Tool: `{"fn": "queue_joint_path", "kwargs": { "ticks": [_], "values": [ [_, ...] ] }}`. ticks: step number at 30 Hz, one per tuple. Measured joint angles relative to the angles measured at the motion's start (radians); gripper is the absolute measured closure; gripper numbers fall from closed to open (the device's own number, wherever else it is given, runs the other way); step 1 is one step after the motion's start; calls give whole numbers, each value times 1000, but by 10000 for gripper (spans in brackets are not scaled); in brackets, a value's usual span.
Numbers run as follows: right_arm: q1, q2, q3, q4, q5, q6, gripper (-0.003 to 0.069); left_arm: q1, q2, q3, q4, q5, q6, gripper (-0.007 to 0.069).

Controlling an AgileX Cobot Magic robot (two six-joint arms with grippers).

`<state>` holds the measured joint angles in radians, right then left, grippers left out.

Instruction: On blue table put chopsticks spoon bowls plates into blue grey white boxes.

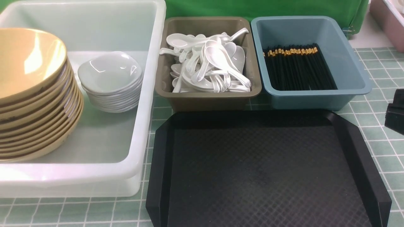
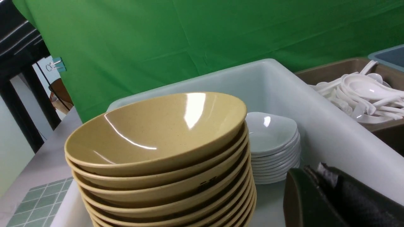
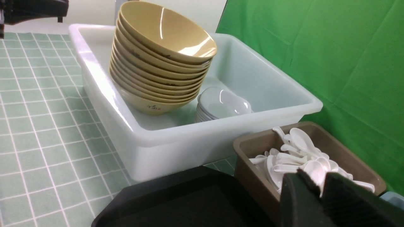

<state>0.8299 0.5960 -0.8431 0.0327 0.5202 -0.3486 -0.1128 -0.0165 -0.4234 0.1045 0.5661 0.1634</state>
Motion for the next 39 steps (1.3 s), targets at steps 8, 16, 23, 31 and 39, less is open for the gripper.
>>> {"fn": "queue_joint_path", "kwargs": {
  "ticks": [8, 16, 23, 31, 39],
  "values": [
    [0, 0, 0, 0, 18, 1, 496, 0, 0, 0, 0, 9, 0, 623],
    [0, 0, 0, 0, 20, 1, 487, 0, 0, 0, 0, 11, 0, 623],
    [0, -50, 76, 0, -16, 1, 486, 0, 0, 0, 0, 12, 0, 623],
    [-151, -238, 314, -1, -359, 48, 620, 0, 0, 0, 0, 12, 0, 623],
    [-658, -410, 604, -1, -464, 432, 622, 0, 0, 0, 0, 12, 1, 623]
  ]
}}
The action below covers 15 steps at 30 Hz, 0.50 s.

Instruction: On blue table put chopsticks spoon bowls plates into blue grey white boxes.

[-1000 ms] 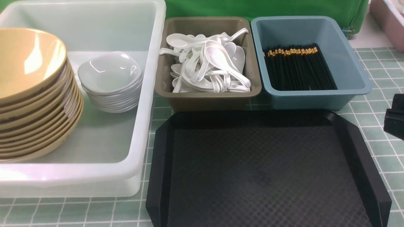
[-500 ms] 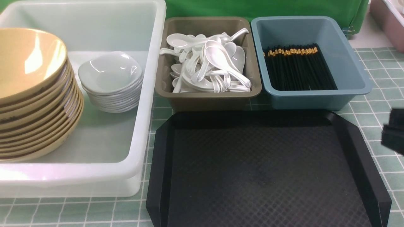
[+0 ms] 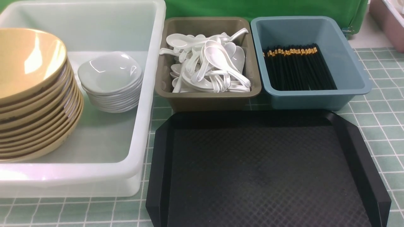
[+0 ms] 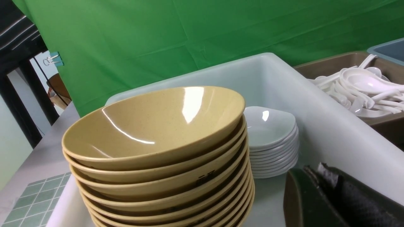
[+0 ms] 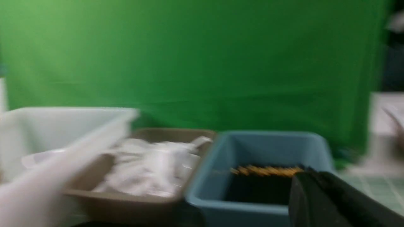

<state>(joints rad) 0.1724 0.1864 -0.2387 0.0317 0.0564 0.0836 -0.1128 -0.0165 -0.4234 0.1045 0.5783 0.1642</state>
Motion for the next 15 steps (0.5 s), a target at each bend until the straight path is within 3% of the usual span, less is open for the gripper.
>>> {"fn": "queue_joint_path", "kwargs": {
  "ticks": [6, 11, 15],
  "values": [
    [-236, -115, 175, -32, 1, 31, 623, 0, 0, 0, 0, 0, 2, 623],
    [-273, -184, 263, -129, 22, 87, 623, 0, 0, 0, 0, 0, 2, 623],
    [-258, -197, 264, -162, 147, 130, 623, 0, 0, 0, 0, 0, 2, 623]
  ]
}}
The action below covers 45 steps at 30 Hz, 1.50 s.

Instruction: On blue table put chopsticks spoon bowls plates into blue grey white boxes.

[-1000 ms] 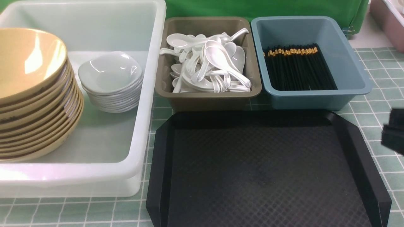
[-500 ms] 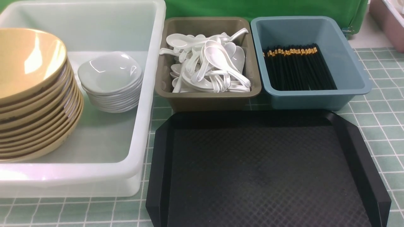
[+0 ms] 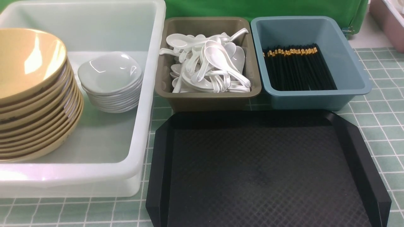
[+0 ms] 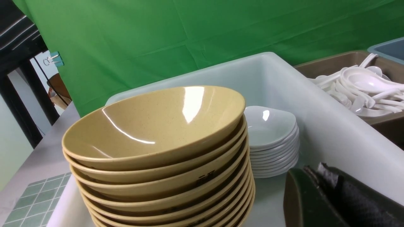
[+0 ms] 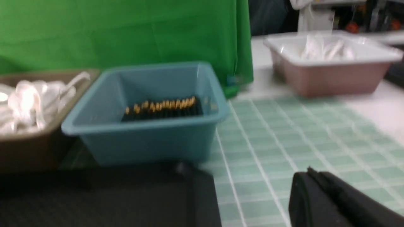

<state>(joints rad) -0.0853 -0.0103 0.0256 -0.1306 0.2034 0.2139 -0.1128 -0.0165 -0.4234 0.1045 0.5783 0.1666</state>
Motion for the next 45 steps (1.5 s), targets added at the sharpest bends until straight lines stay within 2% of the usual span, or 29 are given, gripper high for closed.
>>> {"fn": "queue_joint_path", "kwargs": {
  "ticks": [6, 12, 39, 43, 45],
  "values": [
    [54, -1, 1, -9, 100, 1, 623, 0, 0, 0, 0, 0, 0, 623],
    [95, -1, 1, -9, 105, 3, 623, 0, 0, 0, 0, 0, 0, 623],
    [97, -1, 1, -9, 105, 3, 622, 0, 0, 0, -1, 0, 0, 623],
    [97, -1, 1, -9, 106, 3, 622, 0, 0, 23, -25, -19, 0, 623],
    [97, -1, 1, -9, 106, 3, 622, 3, 0, 87, -76, -75, 0, 623]
  ]
}}
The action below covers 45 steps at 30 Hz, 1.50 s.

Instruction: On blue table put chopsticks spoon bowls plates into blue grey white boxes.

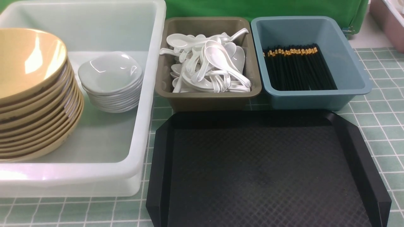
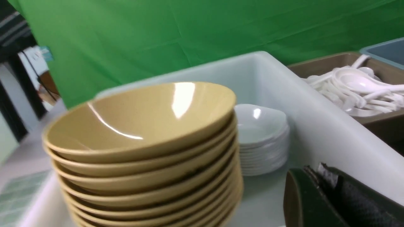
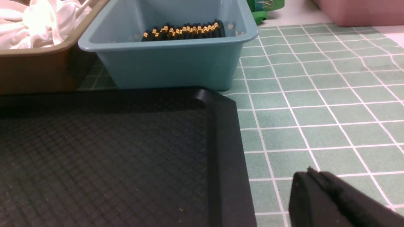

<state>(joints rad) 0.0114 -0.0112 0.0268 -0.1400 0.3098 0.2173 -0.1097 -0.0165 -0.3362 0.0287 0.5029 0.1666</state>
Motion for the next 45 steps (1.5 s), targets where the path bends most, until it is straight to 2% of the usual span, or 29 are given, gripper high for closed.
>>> {"fn": "queue_joint_path", "kwargs": {
  "ticks": [5, 8, 14, 16, 18, 45],
  "values": [
    [0, 0, 0, 0, 0, 0, 622, 57, 0, 194, -77, -197, 0, 623],
    [0, 0, 0, 0, 1, 0, 622, 128, 0, 331, -116, -311, -16, 623],
    [0, 0, 0, 0, 1, 0, 622, 163, 0, 361, -122, -278, -48, 623],
    [0, 0, 0, 0, 1, 0, 620, 163, 0, 361, -122, -204, -59, 623],
    [0, 0, 0, 0, 1, 0, 619, 163, 0, 361, -122, -194, -59, 623],
    [0, 0, 0, 0, 2, 0, 596, 163, 0, 361, -111, -194, -60, 623]
  ]
}}
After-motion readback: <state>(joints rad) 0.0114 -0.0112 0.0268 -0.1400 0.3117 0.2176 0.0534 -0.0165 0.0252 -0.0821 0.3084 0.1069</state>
